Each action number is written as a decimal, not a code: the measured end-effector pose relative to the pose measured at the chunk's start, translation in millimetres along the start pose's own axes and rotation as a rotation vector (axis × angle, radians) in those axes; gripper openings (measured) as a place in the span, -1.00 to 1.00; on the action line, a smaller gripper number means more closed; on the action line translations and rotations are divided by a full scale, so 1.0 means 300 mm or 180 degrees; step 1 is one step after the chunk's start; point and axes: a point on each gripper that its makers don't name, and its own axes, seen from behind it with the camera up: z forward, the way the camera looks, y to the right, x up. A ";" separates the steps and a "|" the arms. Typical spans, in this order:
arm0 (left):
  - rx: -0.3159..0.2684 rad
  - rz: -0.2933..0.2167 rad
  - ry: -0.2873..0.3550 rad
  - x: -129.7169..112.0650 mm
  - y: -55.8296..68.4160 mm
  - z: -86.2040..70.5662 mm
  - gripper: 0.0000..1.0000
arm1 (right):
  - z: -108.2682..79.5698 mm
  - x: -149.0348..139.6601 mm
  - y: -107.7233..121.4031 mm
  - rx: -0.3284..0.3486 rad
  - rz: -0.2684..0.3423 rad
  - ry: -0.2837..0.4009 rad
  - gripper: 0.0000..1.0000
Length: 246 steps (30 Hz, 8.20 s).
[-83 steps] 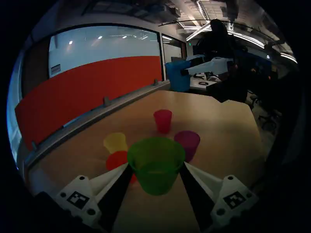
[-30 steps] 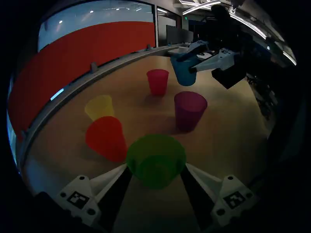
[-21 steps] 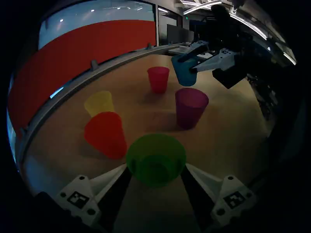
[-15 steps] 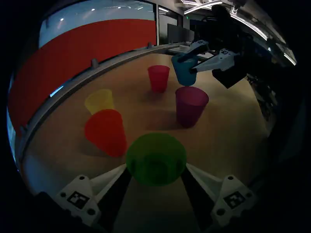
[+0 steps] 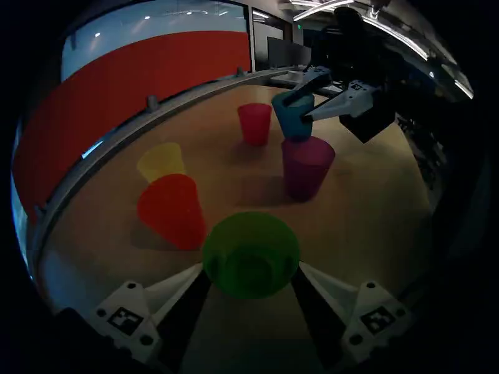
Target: Pour water
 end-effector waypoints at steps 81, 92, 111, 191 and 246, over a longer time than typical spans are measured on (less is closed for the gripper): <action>0.0471 -0.0355 0.0372 -0.059 0.038 -0.254 0.68 | -0.227 -0.160 -0.031 -0.0495 0.0323 0.0095 1.00; 0.1124 -0.0559 0.0974 0.018 -0.068 -0.390 0.67 | -0.330 -0.092 -0.022 -0.0881 0.0469 0.0446 1.00; 0.1998 -0.0921 0.1771 0.083 -0.187 -0.590 0.67 | -0.434 0.012 0.056 -0.1812 0.0443 0.0954 1.00; 0.2937 -0.1334 0.2183 -0.141 -0.353 -0.621 0.67 | -0.537 0.035 0.143 -0.2860 0.0898 0.1228 1.00; 0.2953 -0.1328 0.2088 -0.163 -0.358 -0.603 0.67 | -0.442 0.051 0.100 -0.2595 0.0622 0.1782 1.00</action>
